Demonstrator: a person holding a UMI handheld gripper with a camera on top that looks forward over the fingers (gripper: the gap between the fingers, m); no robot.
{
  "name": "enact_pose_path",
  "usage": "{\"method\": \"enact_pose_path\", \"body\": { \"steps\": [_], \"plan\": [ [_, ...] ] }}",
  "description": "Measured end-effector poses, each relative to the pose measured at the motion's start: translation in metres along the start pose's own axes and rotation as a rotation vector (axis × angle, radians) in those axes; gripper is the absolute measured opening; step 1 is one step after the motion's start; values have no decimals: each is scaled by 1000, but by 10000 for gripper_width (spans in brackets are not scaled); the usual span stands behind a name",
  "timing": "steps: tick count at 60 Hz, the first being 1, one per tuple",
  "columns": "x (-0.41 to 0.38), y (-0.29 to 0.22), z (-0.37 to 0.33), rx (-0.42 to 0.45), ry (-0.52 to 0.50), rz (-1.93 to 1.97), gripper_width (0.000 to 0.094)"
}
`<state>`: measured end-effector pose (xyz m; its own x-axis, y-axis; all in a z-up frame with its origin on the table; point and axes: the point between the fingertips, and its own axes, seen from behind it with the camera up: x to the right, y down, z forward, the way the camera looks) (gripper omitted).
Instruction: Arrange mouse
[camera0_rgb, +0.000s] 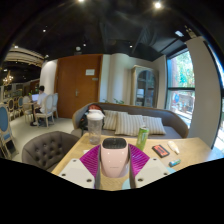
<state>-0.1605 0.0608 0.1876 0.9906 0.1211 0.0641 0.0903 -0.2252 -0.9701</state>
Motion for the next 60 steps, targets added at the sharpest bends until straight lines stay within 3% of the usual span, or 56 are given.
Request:
{"method": "enact_pose_path", "body": {
  "steps": [4, 10, 18, 26, 30, 39, 45, 52, 60],
  "plan": [
    [71, 9, -1, -24, 101, -3, 398],
    [152, 68, 10, -158, 186, 30, 398],
    [200, 164, 17, -348, 218, 94, 399],
    [206, 208, 21, -424, 181, 97, 403],
    [206, 210, 21, -417, 164, 122, 412],
    [201, 214, 19, -438, 144, 151, 553],
    [197, 200, 0, -414, 124, 166, 866],
    [185, 193, -42, -390, 140, 180, 840],
    [148, 176, -106, -295, 88, 164, 833]
  ]
}}
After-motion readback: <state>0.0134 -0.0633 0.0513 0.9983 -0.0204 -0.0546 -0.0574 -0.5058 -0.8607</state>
